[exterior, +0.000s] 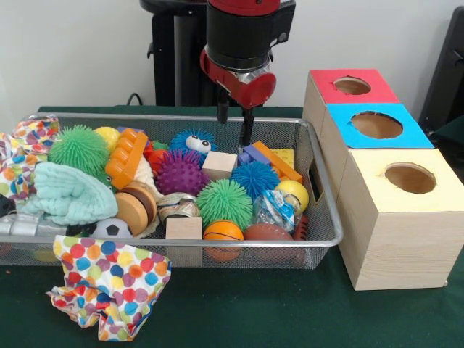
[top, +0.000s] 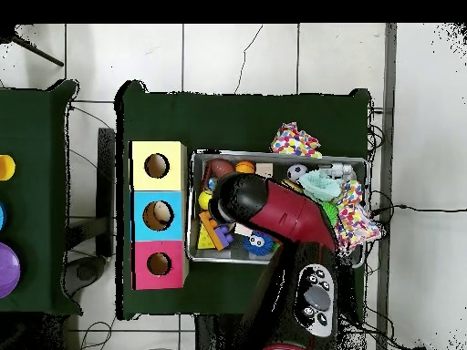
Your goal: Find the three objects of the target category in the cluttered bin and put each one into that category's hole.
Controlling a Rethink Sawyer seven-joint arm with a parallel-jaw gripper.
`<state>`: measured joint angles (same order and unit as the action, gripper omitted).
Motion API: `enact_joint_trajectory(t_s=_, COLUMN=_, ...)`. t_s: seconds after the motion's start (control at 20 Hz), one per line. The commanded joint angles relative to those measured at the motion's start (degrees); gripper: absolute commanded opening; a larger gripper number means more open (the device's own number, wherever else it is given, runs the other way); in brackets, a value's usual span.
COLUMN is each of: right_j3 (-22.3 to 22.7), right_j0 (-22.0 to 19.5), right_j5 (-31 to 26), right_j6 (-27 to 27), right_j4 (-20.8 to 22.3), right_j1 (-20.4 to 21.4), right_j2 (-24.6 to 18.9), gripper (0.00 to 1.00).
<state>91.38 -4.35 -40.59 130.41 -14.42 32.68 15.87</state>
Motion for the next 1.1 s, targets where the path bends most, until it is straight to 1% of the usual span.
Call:
enact_joint_trajectory(t_s=0.05, right_j3=5.47, right_j0=-0.32, right_j5=2.27, right_j6=9.35, right_j4=-3.77, right_j1=-3.38, right_j2=-7.10, gripper=1.00)
enact_joint_trajectory(t_s=0.2, right_j3=6.13, right_j0=-0.10, right_j5=5.45, right_j6=9.60, right_j4=-4.31, right_j1=-4.73, right_j2=-7.71, gripper=1.00)
enact_joint_trajectory(t_s=0.4, right_j3=6.64, right_j0=1.20, right_j5=9.77, right_j6=10.86, right_j4=-4.25, right_j1=-6.46, right_j2=-7.24, gripper=1.00)
enact_joint_trajectory(t_s=0.5, right_j3=7.04, right_j0=1.37, right_j5=12.43, right_j6=11.53, right_j4=-4.88, right_j1=-7.74, right_j2=-7.71, gripper=1.00)
enact_joint_trajectory(t_s=0.65, right_j3=7.74, right_j0=0.27, right_j5=15.70, right_j6=11.29, right_j4=-6.57, right_j1=-9.19, right_j2=-9.84, gripper=1.00)
enact_joint_trajectory(t_s=0.85, right_j3=8.18, right_j0=-1.13, right_j5=18.08, right_j6=10.57, right_j4=-8.01, right_j1=-10.92, right_j2=-12.04, gripper=1.00)
enact_joint_trajectory(t_s=0.95, right_j3=8.00, right_j0=-2.33, right_j5=18.33, right_j6=9.19, right_j4=-8.26, right_j1=-11.80, right_j2=-13.41, gripper=1.00)
enact_joint_trajectory(t_s=1.1, right_j3=6.46, right_j0=-3.03, right_j5=17.57, right_j6=7.56, right_j4=-7.56, right_j1=-13.23, right_j2=-13.60, gripper=1.00)
